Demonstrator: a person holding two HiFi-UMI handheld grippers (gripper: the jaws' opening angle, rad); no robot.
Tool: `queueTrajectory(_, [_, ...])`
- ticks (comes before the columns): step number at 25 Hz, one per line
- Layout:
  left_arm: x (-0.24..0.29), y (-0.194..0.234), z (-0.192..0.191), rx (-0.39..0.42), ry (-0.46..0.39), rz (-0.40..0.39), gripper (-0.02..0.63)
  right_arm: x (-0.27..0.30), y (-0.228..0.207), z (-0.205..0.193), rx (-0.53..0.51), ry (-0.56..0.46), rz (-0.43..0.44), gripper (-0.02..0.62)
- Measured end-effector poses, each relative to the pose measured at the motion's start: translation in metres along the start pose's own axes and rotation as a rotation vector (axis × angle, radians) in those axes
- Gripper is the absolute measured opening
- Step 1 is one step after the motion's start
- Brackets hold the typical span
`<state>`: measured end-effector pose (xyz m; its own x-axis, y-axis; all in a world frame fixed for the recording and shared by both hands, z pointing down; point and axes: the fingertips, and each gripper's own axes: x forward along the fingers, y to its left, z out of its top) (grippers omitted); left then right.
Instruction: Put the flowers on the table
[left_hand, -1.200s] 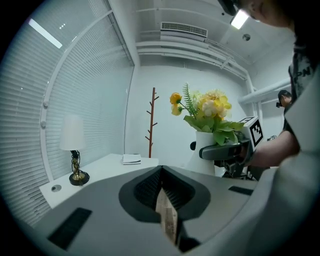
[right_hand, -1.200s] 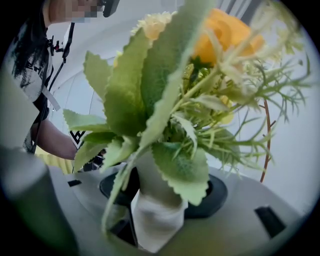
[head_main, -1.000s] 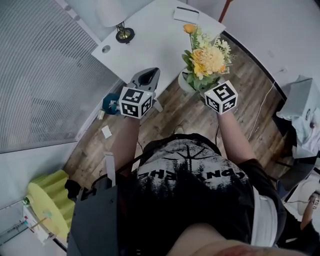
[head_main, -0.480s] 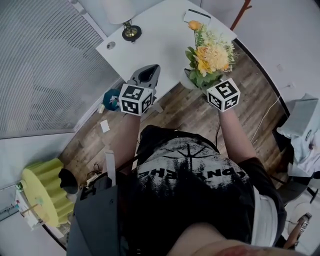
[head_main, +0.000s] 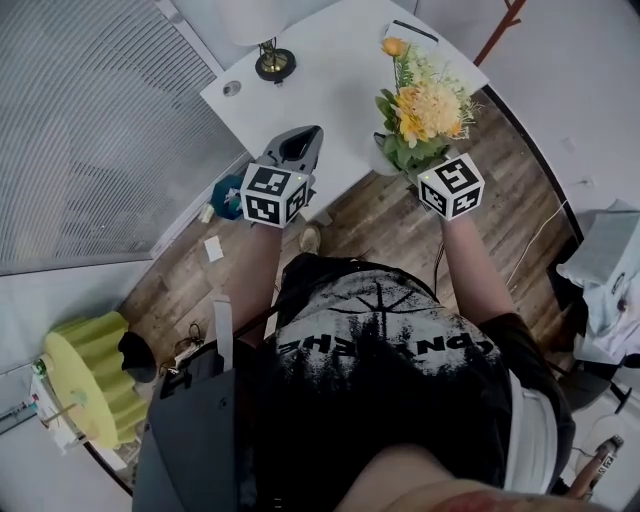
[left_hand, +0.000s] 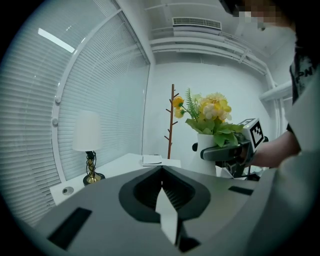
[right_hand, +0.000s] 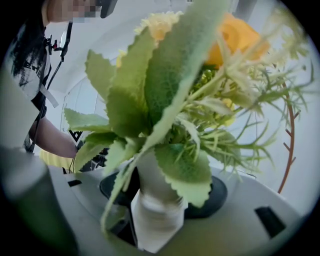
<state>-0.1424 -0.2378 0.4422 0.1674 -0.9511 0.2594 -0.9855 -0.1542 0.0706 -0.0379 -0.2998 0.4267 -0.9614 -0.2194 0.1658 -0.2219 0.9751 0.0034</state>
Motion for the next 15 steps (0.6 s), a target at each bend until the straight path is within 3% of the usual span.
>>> queueTrajectory(5, [0.022,0.047,-0.005,-0.011,0.030,-0.041,0.012,0.053,-0.016,-0.002,0.014,0.021,-0.029,0.255])
queueTrajectory(15, [0.043,0.085,-0.002,0.005,0.074,-0.135,0.012,0.100,-0.026,-0.003,0.023,0.000,-0.093,0.255])
